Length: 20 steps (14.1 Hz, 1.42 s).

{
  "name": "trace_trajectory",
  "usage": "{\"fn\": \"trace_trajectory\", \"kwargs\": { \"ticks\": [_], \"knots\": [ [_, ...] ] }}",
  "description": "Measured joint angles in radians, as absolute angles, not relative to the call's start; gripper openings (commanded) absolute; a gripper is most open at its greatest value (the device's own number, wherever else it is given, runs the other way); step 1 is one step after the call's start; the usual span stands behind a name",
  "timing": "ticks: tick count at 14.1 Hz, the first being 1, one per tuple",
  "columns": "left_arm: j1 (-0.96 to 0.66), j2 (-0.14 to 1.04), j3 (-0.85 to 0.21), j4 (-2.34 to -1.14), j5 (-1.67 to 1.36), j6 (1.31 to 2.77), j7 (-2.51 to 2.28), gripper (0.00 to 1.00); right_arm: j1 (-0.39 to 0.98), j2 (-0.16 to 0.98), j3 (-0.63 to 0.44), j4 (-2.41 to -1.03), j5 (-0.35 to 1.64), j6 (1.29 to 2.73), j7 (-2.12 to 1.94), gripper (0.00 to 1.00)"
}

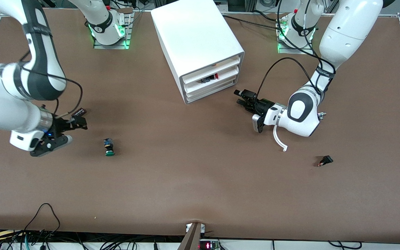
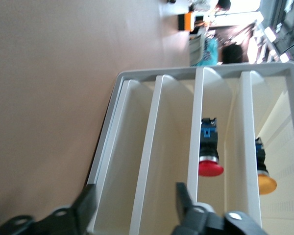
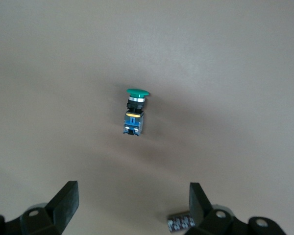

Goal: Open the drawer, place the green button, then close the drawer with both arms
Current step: 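Grasp the drawer handle with the left gripper while the right gripper grasps the button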

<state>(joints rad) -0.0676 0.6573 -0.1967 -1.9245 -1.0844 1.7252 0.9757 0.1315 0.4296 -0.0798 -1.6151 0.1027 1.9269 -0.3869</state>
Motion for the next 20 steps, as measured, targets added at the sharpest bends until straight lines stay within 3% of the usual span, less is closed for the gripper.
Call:
{"fn": "trace_trajectory", "kwargs": {
  "ticks": [3,8,12,14,16,18,19,20],
  "knots": [
    [-0.071,0.667,-0.216,-1.959,-1.151,1.725,1.018,0.55,0.131,0.505,-0.081,-1.634,0.109,2.018,-0.385,1.00],
    [-0.074,0.668,-0.238,-2.009,-1.160,1.725,1.049,0.57,0.137,0.630,-0.081,-1.722,0.110,2.299,-0.385,1.00],
    [-0.075,0.677,-0.248,-2.036,-1.173,1.725,1.098,0.56,0.187,0.656,-0.080,-1.720,0.121,2.332,-0.360,1.00],
    [-0.077,0.697,-0.250,-2.049,-1.205,1.725,1.149,0.44,0.205,0.654,-0.080,-1.718,0.121,2.332,-0.346,1.00],
    [-0.082,0.720,-0.252,-2.051,-1.225,1.725,1.184,0.23,0.208,0.654,-0.080,-1.719,0.122,2.333,-0.346,1.00],
    [-0.086,0.730,-0.255,-2.051,-1.234,1.725,1.191,0.14,0.207,0.654,-0.083,-1.720,0.122,2.333,-0.346,0.99],
    [-0.089,0.731,-0.255,-2.053,-1.234,1.725,1.192,0.00,0.207,0.655,-0.084,-1.721,0.122,2.333,-0.346,0.97],
    [-0.091,0.731,-0.255,-2.056,-1.235,1.725,1.193,0.00,0.207,0.657,-0.086,-1.723,0.122,2.333,-0.346,0.92]
  ]
}}
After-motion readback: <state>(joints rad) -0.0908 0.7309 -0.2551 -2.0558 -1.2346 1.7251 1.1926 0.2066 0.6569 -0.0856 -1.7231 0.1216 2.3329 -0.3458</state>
